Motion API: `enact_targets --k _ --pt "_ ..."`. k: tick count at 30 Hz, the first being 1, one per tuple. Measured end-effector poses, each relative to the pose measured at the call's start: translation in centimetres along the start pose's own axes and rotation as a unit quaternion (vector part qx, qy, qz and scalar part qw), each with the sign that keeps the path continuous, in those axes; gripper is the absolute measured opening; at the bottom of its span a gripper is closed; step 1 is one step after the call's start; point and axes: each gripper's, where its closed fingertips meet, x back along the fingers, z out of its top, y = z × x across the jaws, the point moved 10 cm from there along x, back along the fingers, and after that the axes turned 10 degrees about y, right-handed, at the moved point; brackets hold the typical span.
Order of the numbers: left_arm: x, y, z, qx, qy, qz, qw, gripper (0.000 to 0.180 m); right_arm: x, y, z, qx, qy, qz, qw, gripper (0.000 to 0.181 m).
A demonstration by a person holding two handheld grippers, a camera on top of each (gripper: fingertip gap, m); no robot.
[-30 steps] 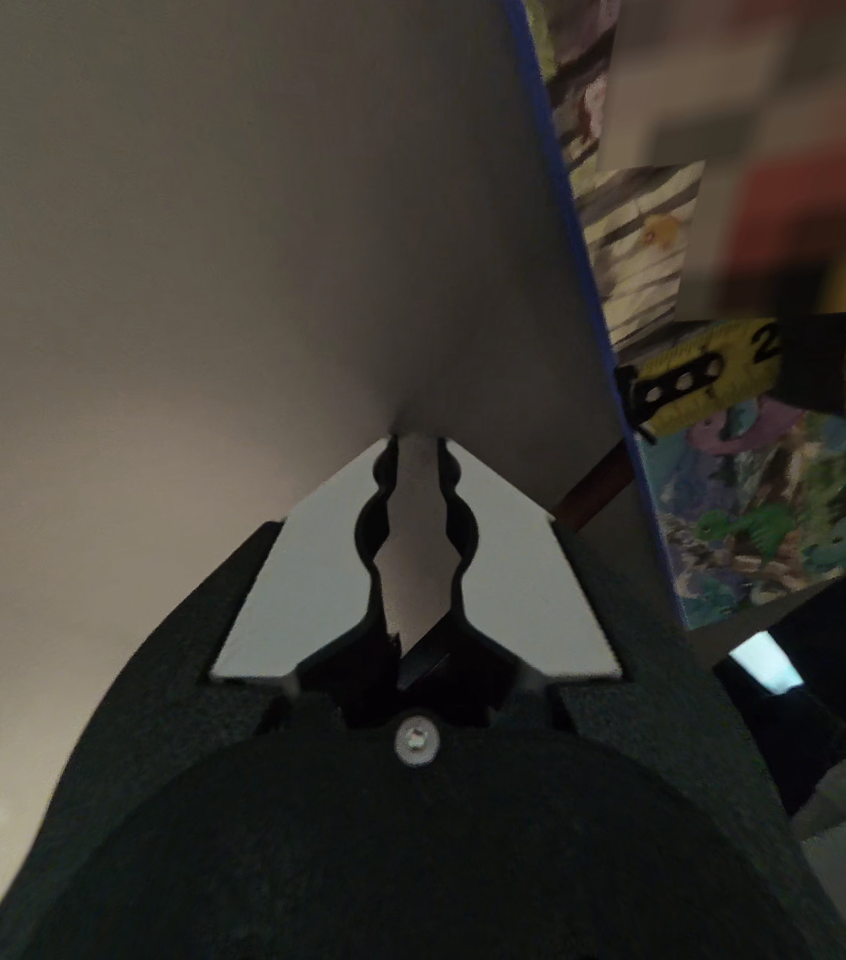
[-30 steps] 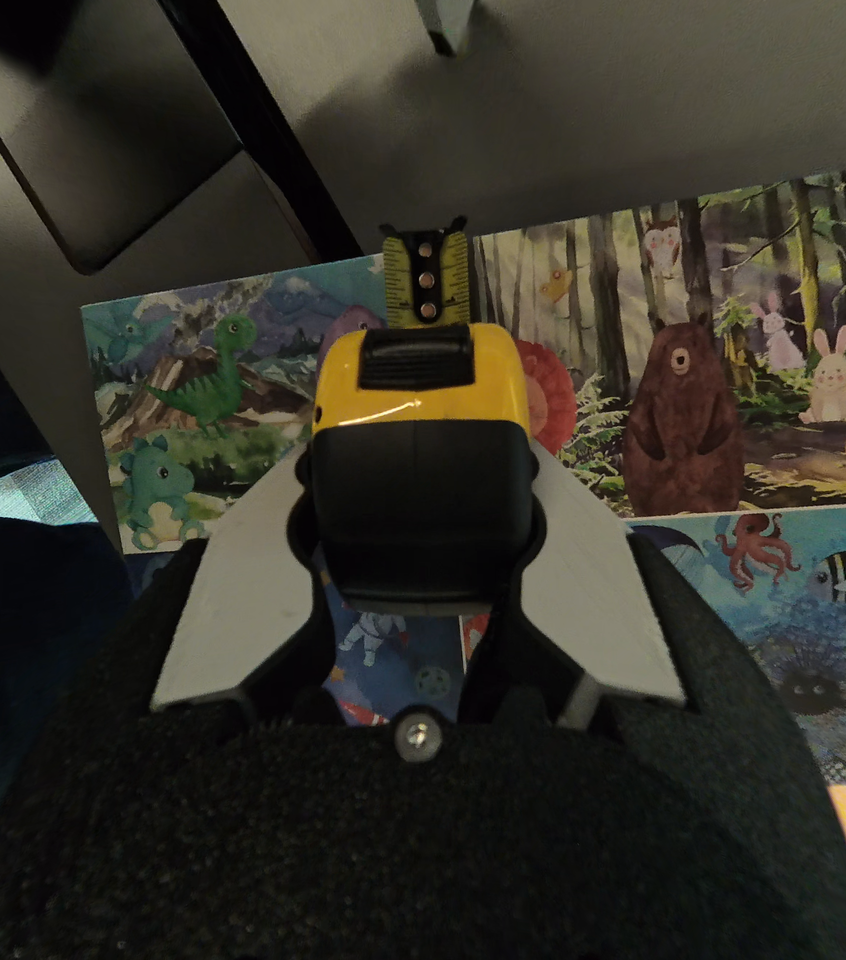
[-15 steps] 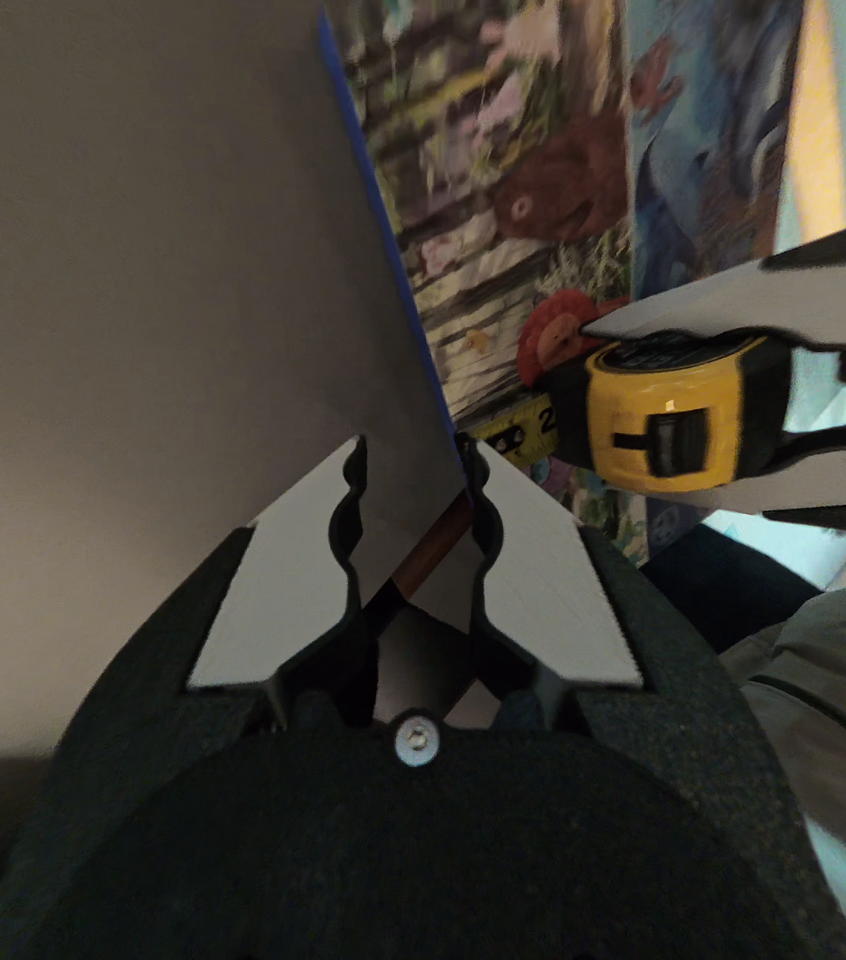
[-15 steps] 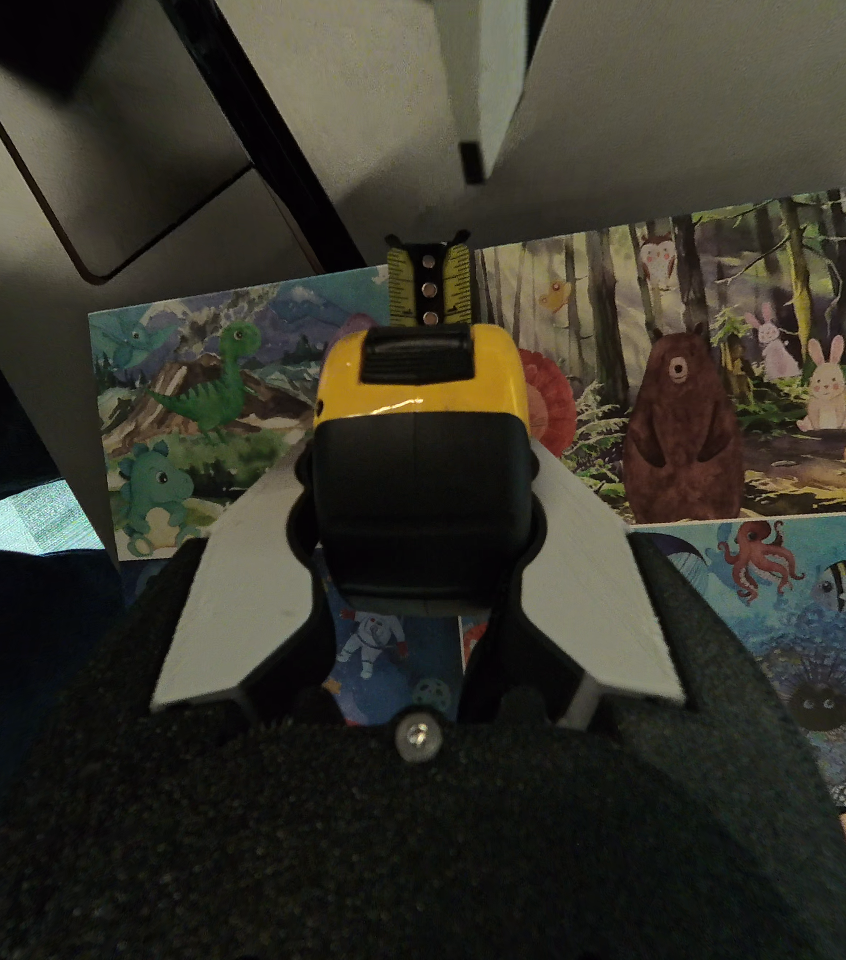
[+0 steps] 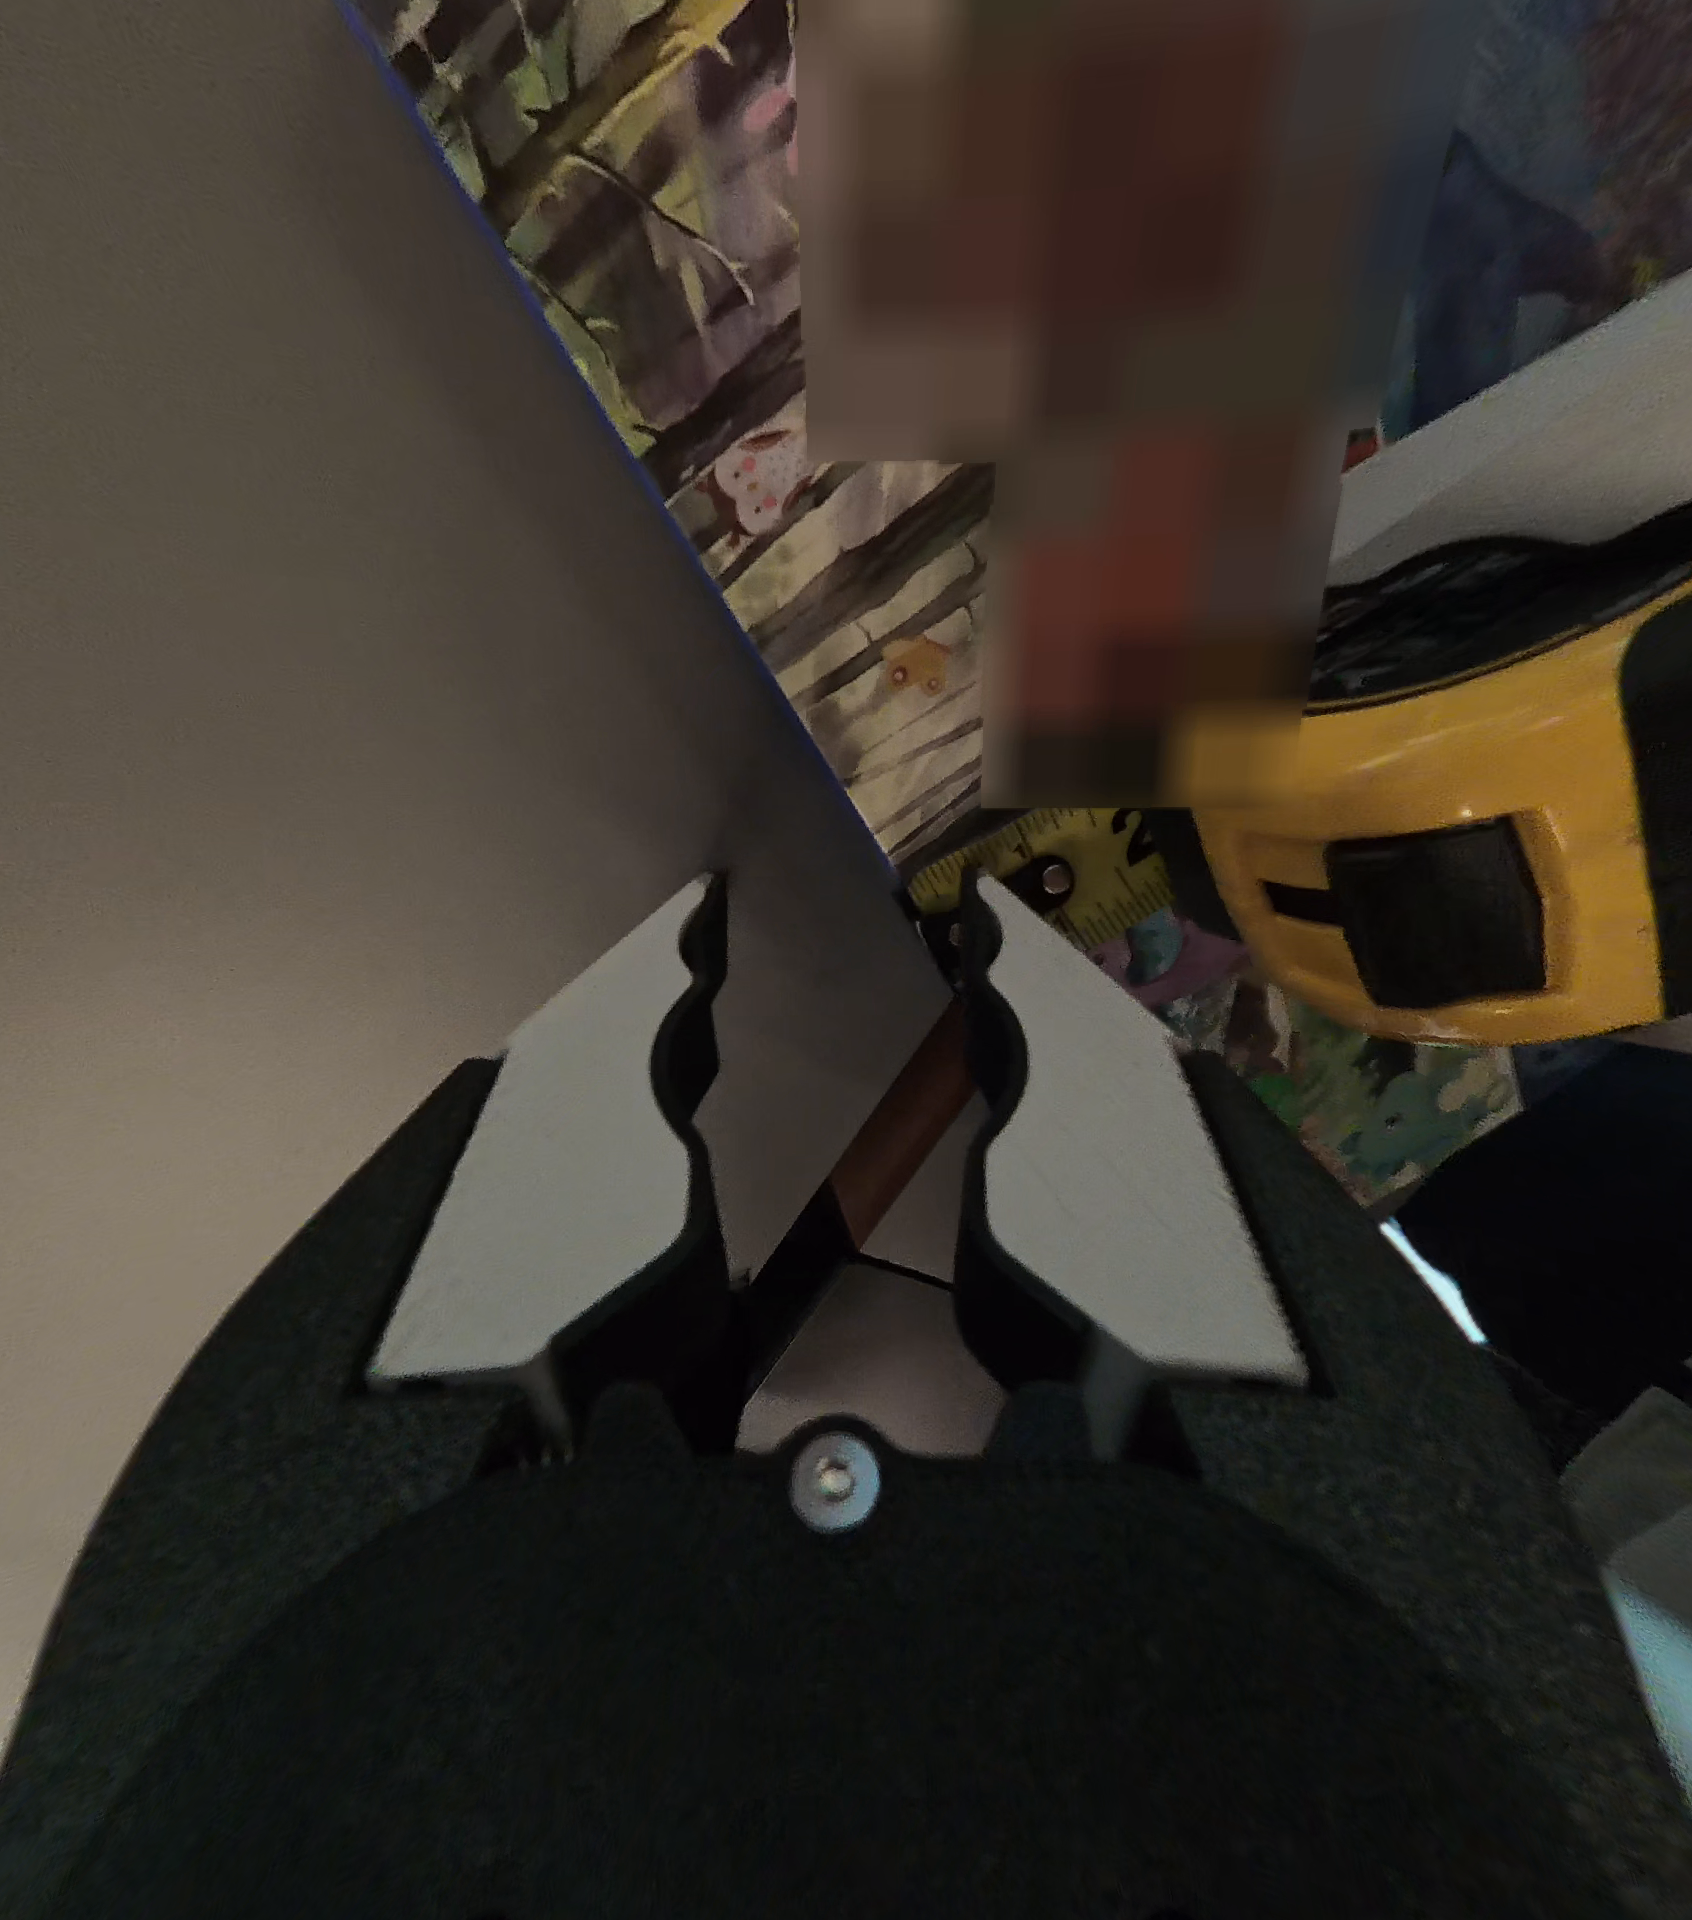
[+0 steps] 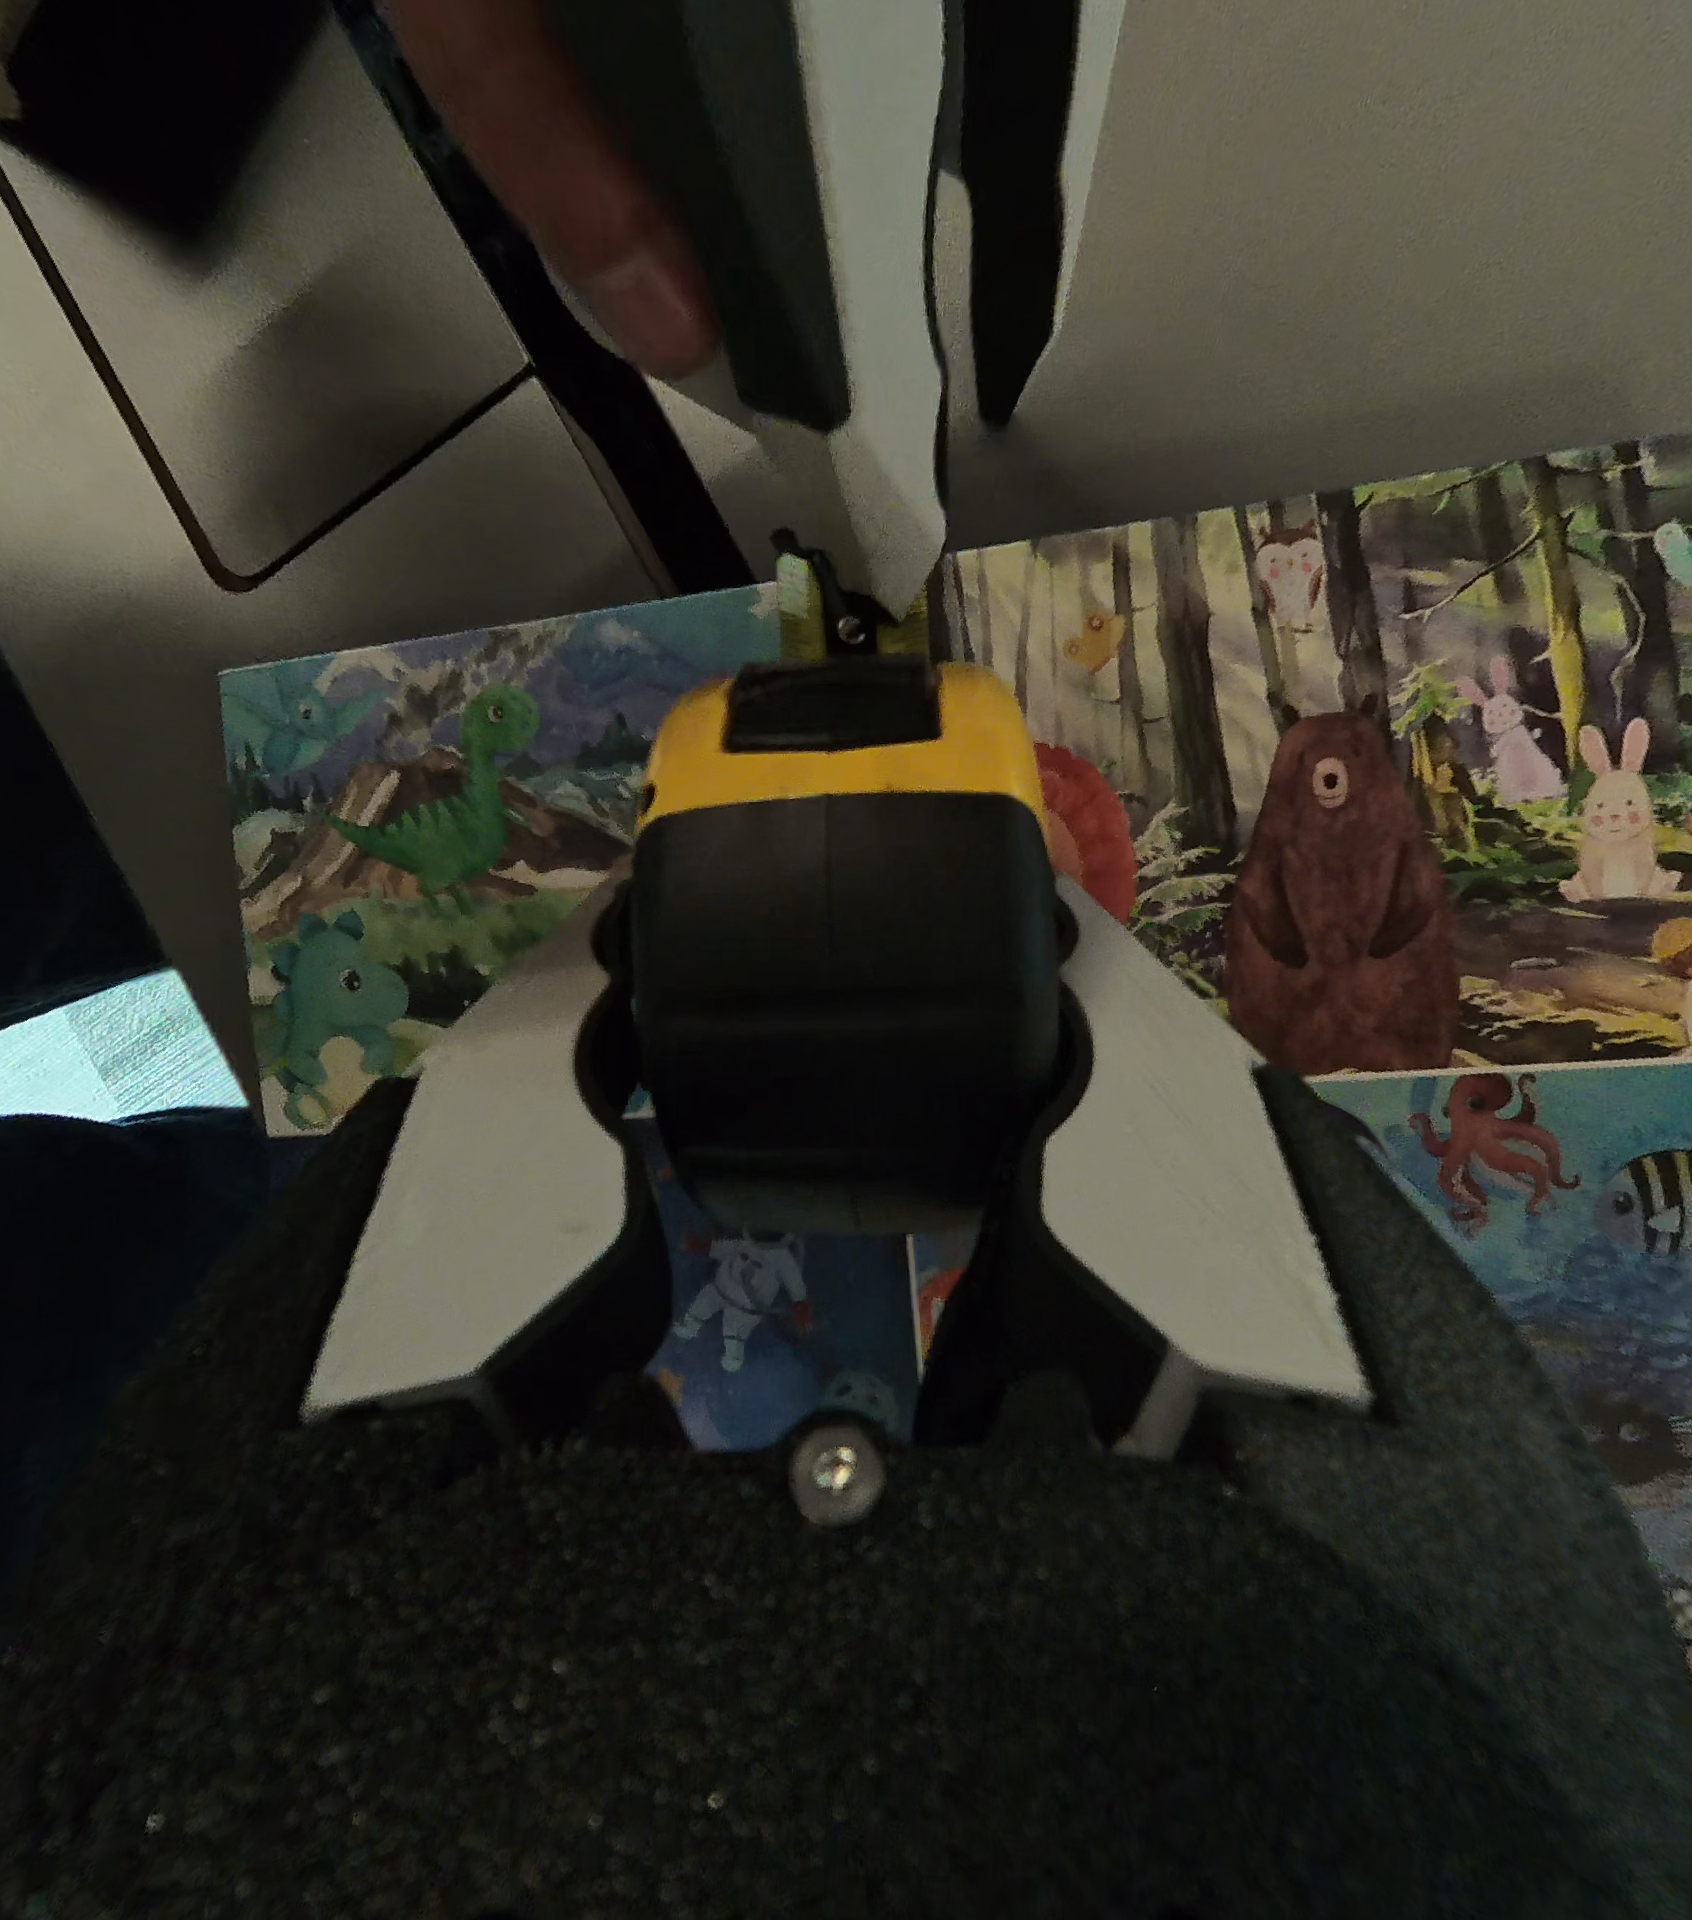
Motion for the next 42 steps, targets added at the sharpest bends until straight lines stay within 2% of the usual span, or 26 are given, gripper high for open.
enact_targets --k 3,8,11,13,14,15,17,19,22,25,27,31,34,36,42 --pt "0.0 0.1 -0.2 0.006 0.007 0.002 1.000 0.047 0.2 0.1 -0.4 -0.003 -0.002 0.003 1.000 0.075" --pt "-0.3 1.0 -0.2 -0.002 0.003 0.015 1.000 0.062 1.2 0.3 -2.0 0.002 -0.007 0.007 1.000 0.076" --pt "-0.2 0.9 -0.2 0.008 0.001 0.022 1.000 0.063 1.2 0.0 -2.6 -0.001 0.026 0.009 1.000 0.076" --pt "-0.1 0.7 -0.3 0.020 0.007 0.023 1.000 0.066 1.0 -0.5 -2.8 0.021 0.022 0.000 1.000 0.076" --pt "0.2 0.7 -0.3 0.005 0.011 0.039 0.999 0.075 0.9 -0.7 -2.8 0.029 0.015 -0.002 0.999 0.076" --pt "0.5 1.2 -0.1 -0.016 0.009 0.050 0.999 0.075 0.9 -0.8 -2.8 0.029 0.012 -0.002 1.000 0.076" --pt "1.9 1.7 1.4 -0.083 0.051 0.025 0.995 0.073 0.8 -0.8 -2.7 0.032 0.016 -0.003 0.999 0.075" --pt "3.2 3.1 2.6 -0.202 0.091 -0.042 0.974 0.068 0.8 -0.8 -2.8 0.031 0.024 -0.002 0.999 0.076" --pt "3.1 4.5 2.1 -0.337 0.087 -0.111 0.931 0.068 0.9 -0.8 -2.8 0.030 0.021 -0.002 0.999 0.076" --pt "1.9 4.8 0.1 -0.408 0.078 -0.151 0.897 0.050 0.9 -0.8 -2.7 0.029 0.021 -0.005 0.999 0.076" --pt "1.5 4.9 -0.6 -0.420 0.092 -0.164 0.888 0.041 1.1 -0.6 -2.9 0.022 0.027 -0.001 0.999 0.076" --pt "0.0 3.9 -1.3 -0.409 0.082 -0.155 0.896 0.041 1.1 -0.4 -2.8 0.022 0.028 0.001 0.999 0.076" --pt "-0.6 3.7 -2.0 -0.428 0.113 -0.148 0.884 0.033 1.0 -0.1 -2.7 0.019 0.033 0.004 0.999 0.081" --pt "-0.7 3.4 -2.2 -0.426 0.131 -0.152 0.882 0.031 1.2 -0.1 -2.8 0.014 0.037 0.005 0.999 0.076" --pt "-0.9 3.0 -2.2 -0.427 0.143 -0.159 0.879 0.029 1.4 0.1 -3.0 0.010 0.039 0.007 0.999 0.076"
